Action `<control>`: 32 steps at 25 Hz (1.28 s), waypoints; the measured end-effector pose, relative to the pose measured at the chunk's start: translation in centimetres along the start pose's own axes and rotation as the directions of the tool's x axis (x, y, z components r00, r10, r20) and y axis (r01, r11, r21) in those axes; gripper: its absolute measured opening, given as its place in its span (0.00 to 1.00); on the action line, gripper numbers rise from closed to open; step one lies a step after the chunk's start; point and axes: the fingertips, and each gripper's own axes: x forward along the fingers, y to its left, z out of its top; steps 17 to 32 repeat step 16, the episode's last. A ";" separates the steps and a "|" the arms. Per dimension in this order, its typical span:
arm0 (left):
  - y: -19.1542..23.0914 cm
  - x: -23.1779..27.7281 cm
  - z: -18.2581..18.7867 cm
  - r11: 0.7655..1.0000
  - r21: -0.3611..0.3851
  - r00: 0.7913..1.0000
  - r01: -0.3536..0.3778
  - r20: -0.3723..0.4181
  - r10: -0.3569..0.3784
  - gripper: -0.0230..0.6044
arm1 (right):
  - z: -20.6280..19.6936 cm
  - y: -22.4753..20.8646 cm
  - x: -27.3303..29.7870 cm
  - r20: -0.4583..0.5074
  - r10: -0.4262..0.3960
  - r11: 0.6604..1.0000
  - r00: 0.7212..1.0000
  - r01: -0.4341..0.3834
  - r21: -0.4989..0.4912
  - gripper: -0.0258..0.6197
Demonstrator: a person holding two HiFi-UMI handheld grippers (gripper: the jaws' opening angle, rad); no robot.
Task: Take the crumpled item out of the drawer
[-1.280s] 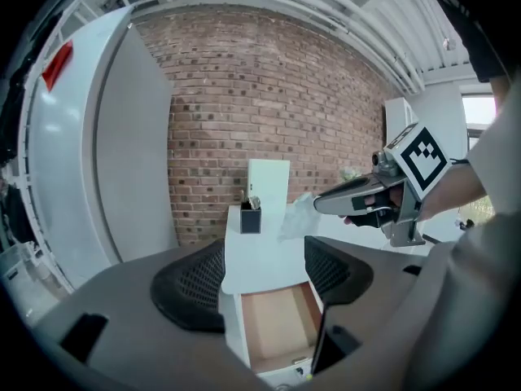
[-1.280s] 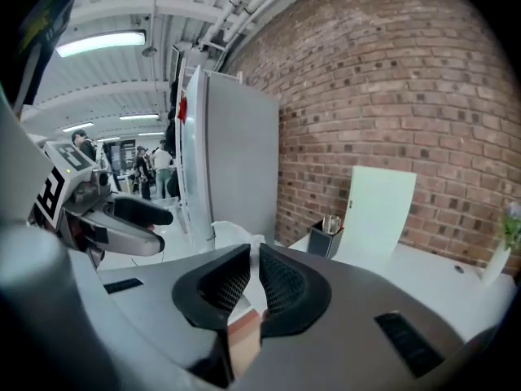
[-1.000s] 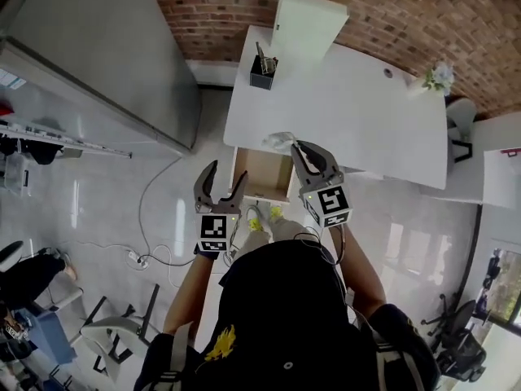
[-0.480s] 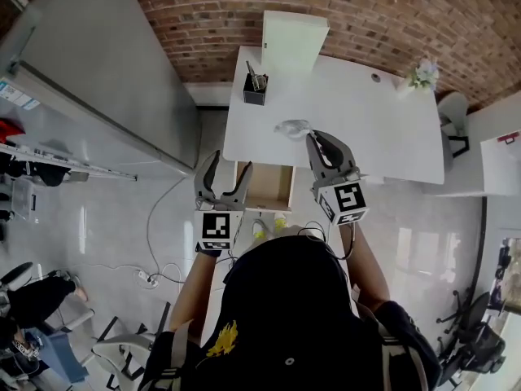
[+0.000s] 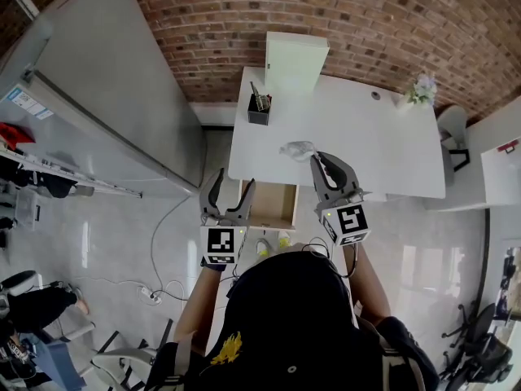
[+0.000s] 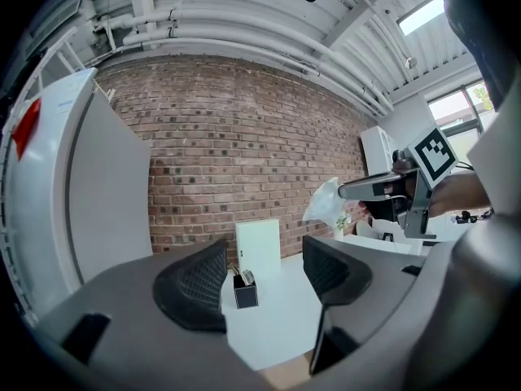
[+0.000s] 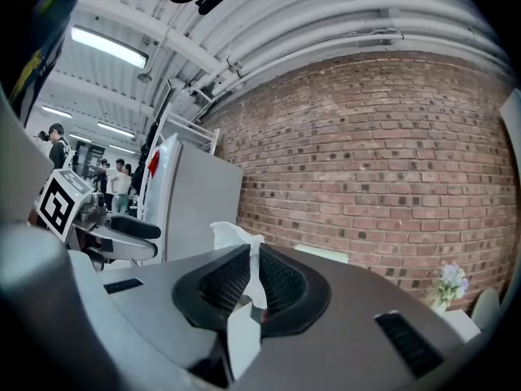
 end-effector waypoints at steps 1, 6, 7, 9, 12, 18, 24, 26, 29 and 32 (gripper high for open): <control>0.2 -0.1 0.1 1.000 0.000 1.000 -0.003 0.000 0.003 0.53 | 0.1 0.2 0.0 0.001 0.004 1.000 1.000 -0.004 0.002 0.13; 1.2 -0.4 0.5 1.000 0.008 1.000 -0.026 -0.001 0.026 0.53 | 1.5 1.1 0.9 0.020 0.039 0.999 0.999 -0.039 -0.003 0.13; 1.4 -0.5 0.5 0.999 0.009 0.999 -0.032 -0.001 0.032 0.53 | 1.8 1.2 1.1 0.026 0.044 0.999 0.999 -0.044 -0.007 0.13; 1.5 -0.6 0.4 0.999 0.008 0.999 -0.042 0.000 0.042 0.53 | 2.3 1.2 1.2 0.038 0.052 0.999 0.998 -0.052 -0.015 0.13; 1.6 -0.7 0.3 0.999 0.008 0.999 -0.045 -0.004 0.045 0.53 | 2.7 1.4 1.1 0.045 0.060 0.998 0.997 -0.059 -0.016 0.13; 2.6 -0.8 0.2 0.999 0.014 0.999 -0.048 -0.003 0.048 0.53 | 3.5 2.0 1.8 0.056 0.073 0.997 0.996 -0.073 -0.015 0.13; 2.6 -0.8 0.2 0.999 0.014 0.999 -0.048 -0.003 0.048 0.53 | 3.5 2.0 1.8 0.056 0.073 0.997 0.996 -0.073 -0.015 0.13; 2.6 -0.8 0.2 0.999 0.014 0.999 -0.048 -0.003 0.048 0.53 | 3.5 2.0 1.8 0.056 0.073 0.997 0.996 -0.073 -0.015 0.13; 2.6 -0.8 0.2 0.999 0.014 0.999 -0.048 -0.003 0.048 0.53 | 3.5 2.0 1.8 0.056 0.073 0.997 0.996 -0.073 -0.015 0.13; 2.6 -0.8 0.2 0.999 0.014 0.999 -0.048 -0.003 0.048 0.53 | 3.5 2.0 1.8 0.056 0.073 0.997 0.996 -0.073 -0.015 0.13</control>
